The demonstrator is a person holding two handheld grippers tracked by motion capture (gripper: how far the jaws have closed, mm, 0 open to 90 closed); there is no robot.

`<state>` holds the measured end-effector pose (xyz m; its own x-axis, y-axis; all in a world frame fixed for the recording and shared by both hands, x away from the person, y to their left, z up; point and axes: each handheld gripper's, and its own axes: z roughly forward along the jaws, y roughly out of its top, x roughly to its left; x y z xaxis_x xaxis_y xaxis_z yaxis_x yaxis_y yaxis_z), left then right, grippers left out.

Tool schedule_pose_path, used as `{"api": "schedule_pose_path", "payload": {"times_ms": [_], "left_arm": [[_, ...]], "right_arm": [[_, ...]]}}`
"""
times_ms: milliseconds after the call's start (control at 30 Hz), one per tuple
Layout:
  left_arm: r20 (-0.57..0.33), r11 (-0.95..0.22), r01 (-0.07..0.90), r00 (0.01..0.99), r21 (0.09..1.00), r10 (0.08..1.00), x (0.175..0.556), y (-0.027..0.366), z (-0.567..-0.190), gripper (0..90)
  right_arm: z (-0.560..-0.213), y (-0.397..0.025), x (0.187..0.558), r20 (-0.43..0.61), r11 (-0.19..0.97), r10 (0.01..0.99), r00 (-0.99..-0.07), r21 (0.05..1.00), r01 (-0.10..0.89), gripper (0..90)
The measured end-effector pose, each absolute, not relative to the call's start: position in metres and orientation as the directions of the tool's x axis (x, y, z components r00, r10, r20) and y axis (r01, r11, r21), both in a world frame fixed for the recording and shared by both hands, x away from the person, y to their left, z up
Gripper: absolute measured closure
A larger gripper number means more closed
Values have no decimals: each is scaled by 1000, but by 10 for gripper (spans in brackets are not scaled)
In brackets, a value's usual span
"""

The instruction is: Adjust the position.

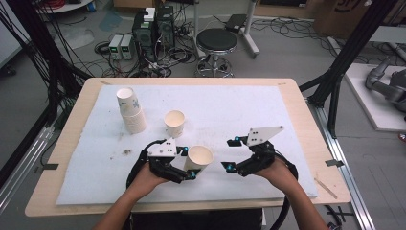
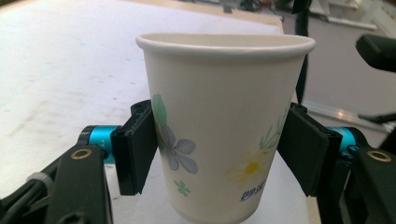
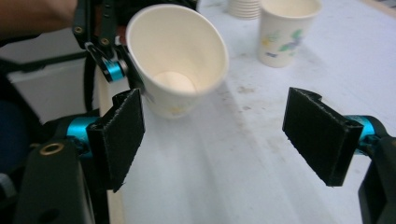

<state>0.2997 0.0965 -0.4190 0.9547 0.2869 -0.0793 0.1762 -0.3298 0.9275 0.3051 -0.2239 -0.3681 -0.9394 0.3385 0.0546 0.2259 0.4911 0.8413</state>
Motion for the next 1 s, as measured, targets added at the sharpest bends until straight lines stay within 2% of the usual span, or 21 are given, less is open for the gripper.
{"api": "schedule_pose_path", "payload": {"times_ms": [267,567,1000], "left_arm": [[-73,-237,166,931,957,357,301,113,-419,318],[-57,-127,124,898,984,437,298,128,-418,313],[-50,-110,114,882,987,468,297,132,-419,309]], "right_arm": [[-391,-264,300,82,366,486,-870,885,287,216],[-402,-297,296,39,301,613,-789,912,279,216],[-404,-310,294,28,272,676,-737,920,284,216]]}}
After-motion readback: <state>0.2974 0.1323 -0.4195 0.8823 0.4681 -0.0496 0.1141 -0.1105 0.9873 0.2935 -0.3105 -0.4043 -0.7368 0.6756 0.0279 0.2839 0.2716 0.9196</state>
